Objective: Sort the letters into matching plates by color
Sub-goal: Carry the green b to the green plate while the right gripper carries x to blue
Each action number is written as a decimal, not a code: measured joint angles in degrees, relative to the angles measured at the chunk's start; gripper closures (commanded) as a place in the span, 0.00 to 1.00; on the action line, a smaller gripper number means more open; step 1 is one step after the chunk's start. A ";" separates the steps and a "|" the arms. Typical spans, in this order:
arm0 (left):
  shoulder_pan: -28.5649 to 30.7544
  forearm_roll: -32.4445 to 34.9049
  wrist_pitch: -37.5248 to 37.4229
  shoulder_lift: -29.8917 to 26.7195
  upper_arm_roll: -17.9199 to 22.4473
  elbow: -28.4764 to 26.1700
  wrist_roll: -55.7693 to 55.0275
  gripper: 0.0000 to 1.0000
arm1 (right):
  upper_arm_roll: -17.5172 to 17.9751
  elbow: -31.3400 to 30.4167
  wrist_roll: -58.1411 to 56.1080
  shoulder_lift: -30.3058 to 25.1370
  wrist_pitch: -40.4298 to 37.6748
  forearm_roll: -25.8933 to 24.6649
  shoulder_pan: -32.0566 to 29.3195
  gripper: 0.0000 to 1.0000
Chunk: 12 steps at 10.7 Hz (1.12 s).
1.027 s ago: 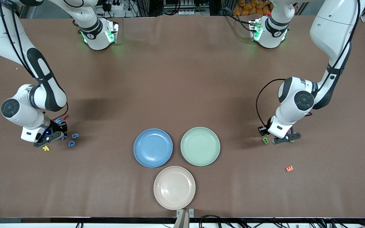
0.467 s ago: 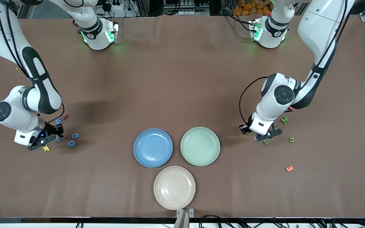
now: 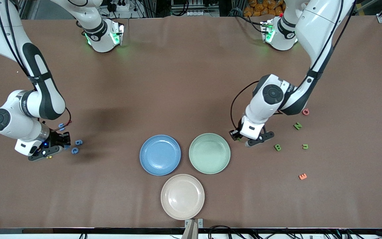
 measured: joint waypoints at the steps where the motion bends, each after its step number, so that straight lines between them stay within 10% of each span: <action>1: -1.19 0.00 0.00 0.62 -0.01 1.33 -2.27 1.00 | 0.21 0.74 1.73 -0.19 -0.67 2.24 1.09 0.87; 5: -3.51 0.00 0.02 2.45 -0.02 6.77 -7.93 1.00 | 0.31 2.68 5.09 -0.24 -0.87 11.87 6.19 0.88; 12: -5.31 -0.82 0.04 3.83 -0.05 10.33 -9.38 1.00 | 0.33 8.62 30.01 2.13 -0.85 12.89 19.23 0.89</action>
